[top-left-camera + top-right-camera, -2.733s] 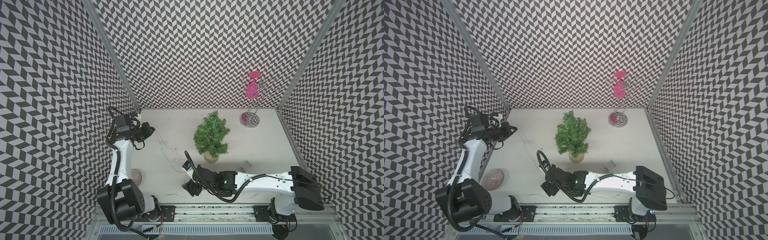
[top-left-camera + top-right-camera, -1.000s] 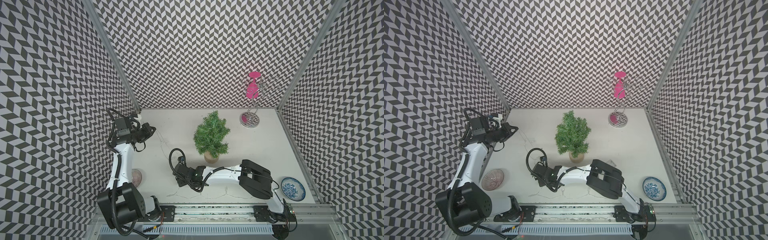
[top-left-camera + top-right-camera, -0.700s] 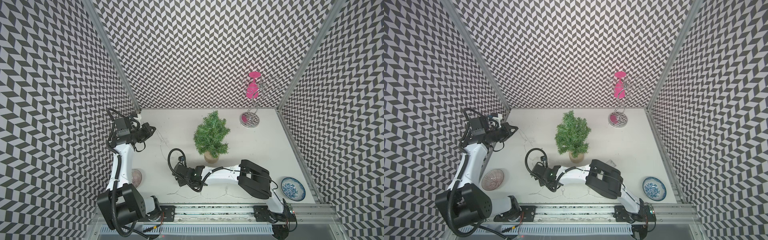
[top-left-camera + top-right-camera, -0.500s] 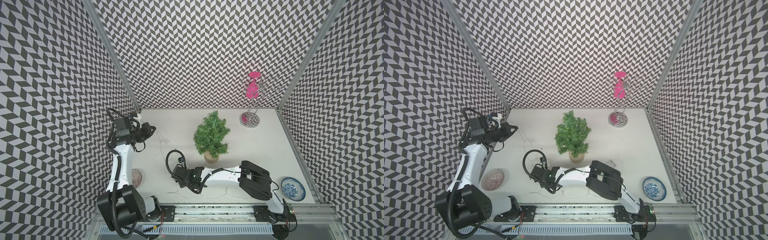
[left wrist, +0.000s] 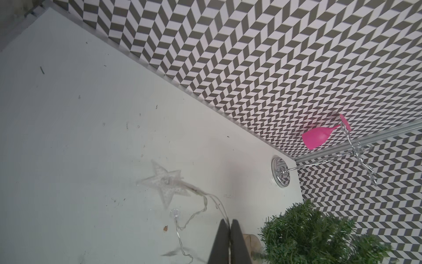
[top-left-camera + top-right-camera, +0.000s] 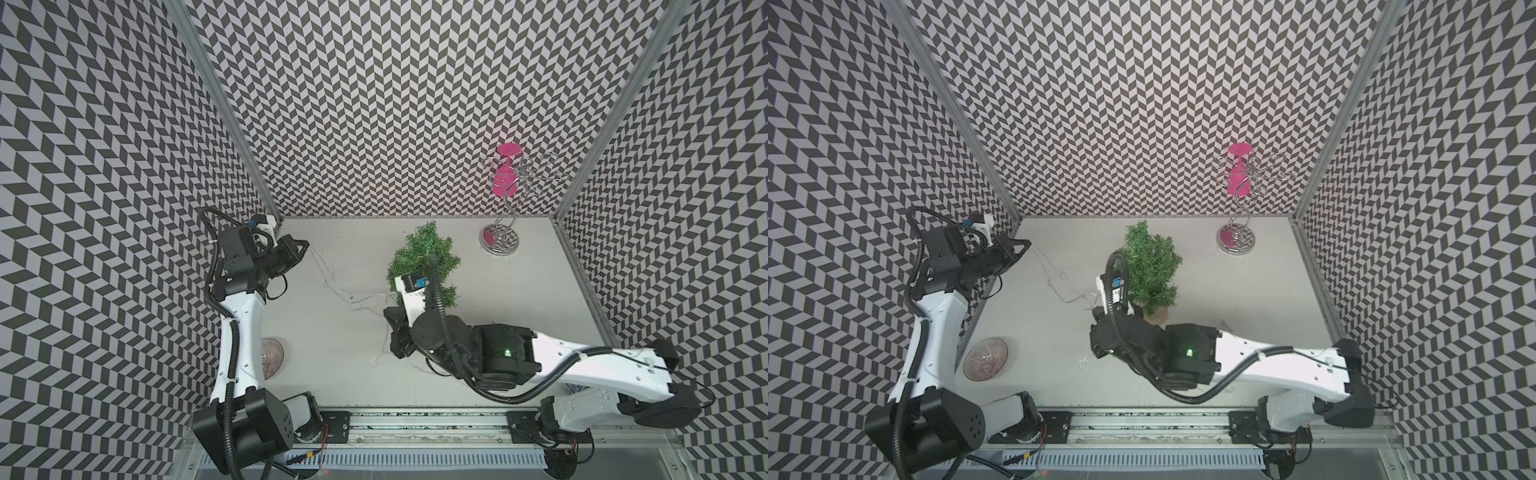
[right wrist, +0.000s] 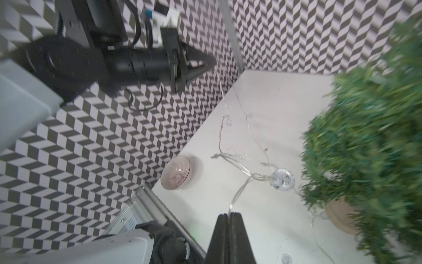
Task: Wrap string light around the christmas tree
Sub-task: Pick up the light string from the center of the board.
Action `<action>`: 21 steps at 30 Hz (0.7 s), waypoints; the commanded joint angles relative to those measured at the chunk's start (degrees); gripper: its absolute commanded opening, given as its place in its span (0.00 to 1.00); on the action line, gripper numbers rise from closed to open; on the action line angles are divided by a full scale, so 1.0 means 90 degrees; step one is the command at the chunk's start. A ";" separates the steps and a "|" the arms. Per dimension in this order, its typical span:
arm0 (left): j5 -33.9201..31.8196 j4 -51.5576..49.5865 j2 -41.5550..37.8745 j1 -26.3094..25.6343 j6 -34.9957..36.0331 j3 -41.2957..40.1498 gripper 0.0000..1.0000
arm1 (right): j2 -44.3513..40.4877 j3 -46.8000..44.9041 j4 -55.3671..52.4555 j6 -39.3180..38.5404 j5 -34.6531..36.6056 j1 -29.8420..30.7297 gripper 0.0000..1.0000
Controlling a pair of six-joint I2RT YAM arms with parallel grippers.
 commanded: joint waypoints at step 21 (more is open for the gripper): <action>-0.1490 -0.0503 -0.1854 -0.2379 -0.1106 0.1319 0.00 | -0.1996 0.0828 -0.0662 -0.1846 0.3387 0.0697 0.00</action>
